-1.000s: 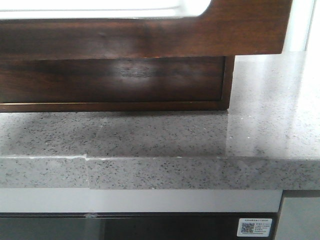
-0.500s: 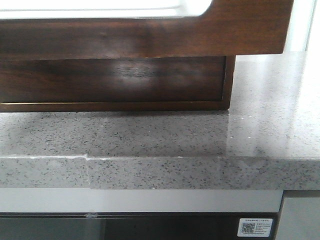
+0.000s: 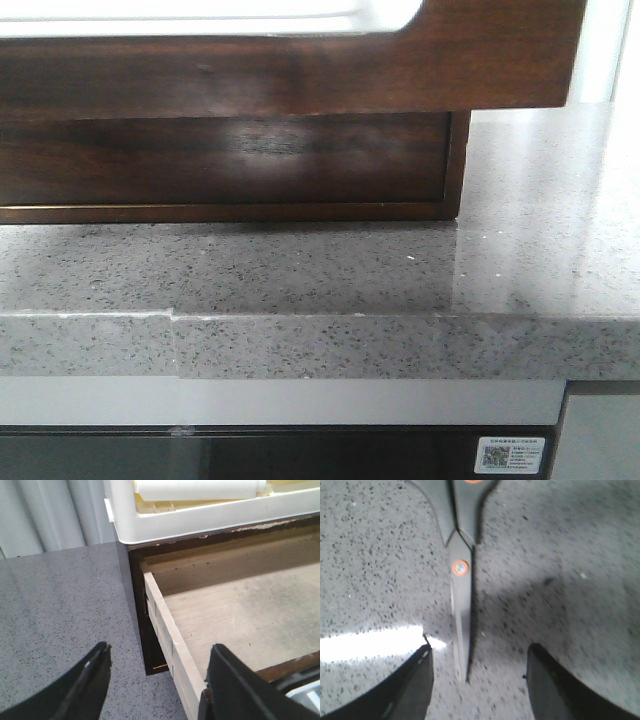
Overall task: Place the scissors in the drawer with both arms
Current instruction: 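Lower the right gripper onto the grey-and-orange scissors and grasp them, then lift the scissors with the right gripper and carry them over the drawer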
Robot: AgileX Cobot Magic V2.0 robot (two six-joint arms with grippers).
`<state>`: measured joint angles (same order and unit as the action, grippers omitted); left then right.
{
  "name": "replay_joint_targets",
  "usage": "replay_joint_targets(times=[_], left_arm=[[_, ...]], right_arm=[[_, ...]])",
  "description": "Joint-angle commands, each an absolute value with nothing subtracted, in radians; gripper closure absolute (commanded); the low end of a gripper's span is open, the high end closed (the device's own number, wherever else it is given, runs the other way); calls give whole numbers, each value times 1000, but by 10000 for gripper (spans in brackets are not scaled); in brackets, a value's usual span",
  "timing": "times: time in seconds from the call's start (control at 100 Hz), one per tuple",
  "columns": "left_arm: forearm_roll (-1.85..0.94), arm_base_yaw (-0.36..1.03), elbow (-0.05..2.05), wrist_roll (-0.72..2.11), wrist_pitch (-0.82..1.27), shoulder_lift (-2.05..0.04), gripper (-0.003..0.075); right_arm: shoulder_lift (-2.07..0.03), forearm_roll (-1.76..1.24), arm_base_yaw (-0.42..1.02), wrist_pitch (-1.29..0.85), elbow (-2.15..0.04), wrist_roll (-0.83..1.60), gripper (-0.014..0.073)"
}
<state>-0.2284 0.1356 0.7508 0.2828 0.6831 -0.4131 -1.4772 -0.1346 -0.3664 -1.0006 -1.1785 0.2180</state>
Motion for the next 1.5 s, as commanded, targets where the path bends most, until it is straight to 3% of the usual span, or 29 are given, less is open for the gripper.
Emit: replay_joint_targets(times=[0.0,0.57,0.79,1.05,1.49], left_arm=[[-254,145,784,273,590,-421,321],[-256,145,784,273,588,-421,321],[-256,145,784,273,588,-421,321],[-256,145,784,273,588,-421,321],[-254,145,784,273,588,-421,321]], right_arm=[[-1505,-143,-340,-984,-1246,253,239],[-1758,-111,-314,-1110,-1467,280,245],[-1782,-94,-286,-1122,-1476,282,377],[-1780,-92,-285,-1135,-1476,291,593],[-1586,-92,-241,-1145,-1553,295,610]])
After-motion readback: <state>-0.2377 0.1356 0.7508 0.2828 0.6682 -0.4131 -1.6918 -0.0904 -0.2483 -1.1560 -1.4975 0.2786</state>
